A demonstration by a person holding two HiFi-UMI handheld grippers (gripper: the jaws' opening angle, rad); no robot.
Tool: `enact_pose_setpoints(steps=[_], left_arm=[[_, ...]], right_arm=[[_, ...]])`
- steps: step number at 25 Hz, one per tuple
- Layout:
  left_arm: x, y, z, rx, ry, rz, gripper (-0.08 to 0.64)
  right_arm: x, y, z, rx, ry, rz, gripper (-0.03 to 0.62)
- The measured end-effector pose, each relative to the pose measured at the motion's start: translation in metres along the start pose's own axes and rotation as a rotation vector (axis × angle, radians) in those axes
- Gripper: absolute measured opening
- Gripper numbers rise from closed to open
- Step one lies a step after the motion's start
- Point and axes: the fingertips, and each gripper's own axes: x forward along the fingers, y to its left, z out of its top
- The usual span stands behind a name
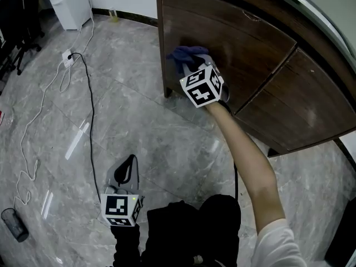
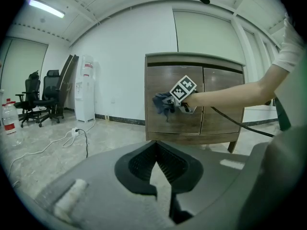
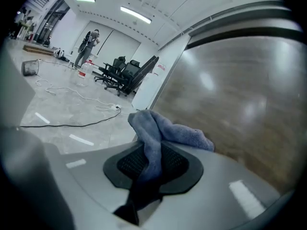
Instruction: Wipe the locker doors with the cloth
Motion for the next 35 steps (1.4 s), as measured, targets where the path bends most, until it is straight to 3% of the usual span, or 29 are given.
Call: enact_pose_setpoints(steps=[21, 30, 35], left_arm=[[-0.004, -0.006, 0.007, -0.005, -0.015, -0.006, 0.0], [-0.006, -0.002, 0.01, -0.003, -0.016, 0.002, 0.0], [-0.008, 0.003, 0.006, -0.001, -0.005, 0.009, 0.0]], right_arm=[[-0.052, -0.077, 0.152, -0.015, -0.21, -0.111, 0.089], [-0.05, -0.087, 0.188, -0.029, -0.252, -0.144, 0.089], [-0.038, -0.076, 0.183, -0.022, -0.26, -0.14, 0.089]])
